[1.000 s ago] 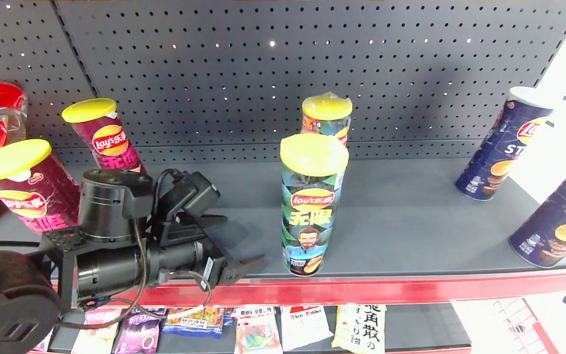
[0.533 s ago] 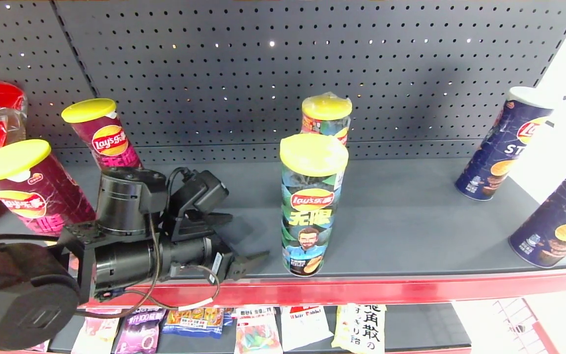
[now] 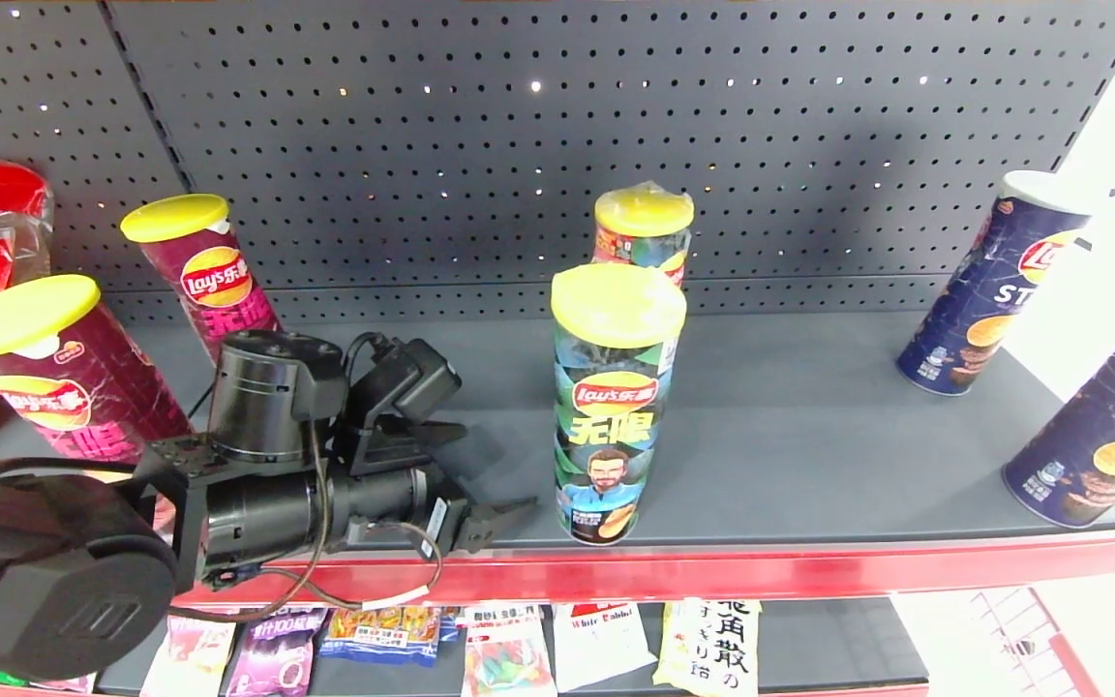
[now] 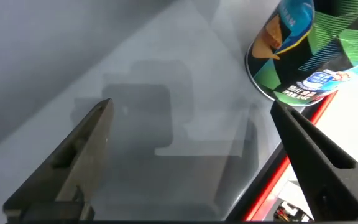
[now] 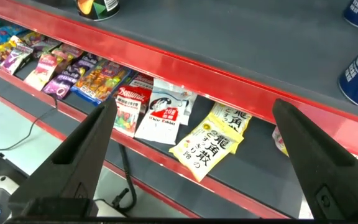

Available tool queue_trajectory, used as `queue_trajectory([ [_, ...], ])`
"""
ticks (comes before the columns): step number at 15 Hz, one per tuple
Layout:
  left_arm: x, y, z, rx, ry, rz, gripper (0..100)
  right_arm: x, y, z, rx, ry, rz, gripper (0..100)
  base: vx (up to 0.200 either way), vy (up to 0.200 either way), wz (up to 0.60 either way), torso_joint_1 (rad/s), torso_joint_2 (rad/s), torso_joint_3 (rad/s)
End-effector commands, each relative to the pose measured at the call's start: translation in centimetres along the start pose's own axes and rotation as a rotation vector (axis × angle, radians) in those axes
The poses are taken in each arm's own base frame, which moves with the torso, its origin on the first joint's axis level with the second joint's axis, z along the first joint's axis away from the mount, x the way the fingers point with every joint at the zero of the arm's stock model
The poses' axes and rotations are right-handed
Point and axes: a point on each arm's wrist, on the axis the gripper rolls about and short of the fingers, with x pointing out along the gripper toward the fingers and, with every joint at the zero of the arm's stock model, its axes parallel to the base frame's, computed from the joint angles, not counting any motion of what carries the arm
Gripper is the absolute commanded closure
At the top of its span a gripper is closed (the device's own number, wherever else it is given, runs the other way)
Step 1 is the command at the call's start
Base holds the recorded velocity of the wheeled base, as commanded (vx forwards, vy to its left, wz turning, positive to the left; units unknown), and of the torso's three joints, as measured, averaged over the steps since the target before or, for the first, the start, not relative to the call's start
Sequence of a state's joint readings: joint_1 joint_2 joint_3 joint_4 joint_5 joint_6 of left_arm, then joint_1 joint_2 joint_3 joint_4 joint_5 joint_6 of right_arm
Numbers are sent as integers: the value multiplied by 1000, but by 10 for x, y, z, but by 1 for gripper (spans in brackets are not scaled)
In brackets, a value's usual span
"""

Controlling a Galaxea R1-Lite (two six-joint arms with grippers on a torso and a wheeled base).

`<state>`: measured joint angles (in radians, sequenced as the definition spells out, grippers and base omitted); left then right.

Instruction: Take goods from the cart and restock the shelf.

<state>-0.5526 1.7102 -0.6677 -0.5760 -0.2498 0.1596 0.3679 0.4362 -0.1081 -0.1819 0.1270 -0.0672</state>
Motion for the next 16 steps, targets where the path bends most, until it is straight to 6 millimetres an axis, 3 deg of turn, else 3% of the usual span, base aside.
queue_trajectory([
  [1,3,-1,0,2,1,-6,0,-1,0,0,-1,-5,0,0,0,0,0,0,0,0],
  [16,22,0,7,10,-2,-19,0,-1,0,0,-1,-6,-6,0,0,0,0,0,0,0],
])
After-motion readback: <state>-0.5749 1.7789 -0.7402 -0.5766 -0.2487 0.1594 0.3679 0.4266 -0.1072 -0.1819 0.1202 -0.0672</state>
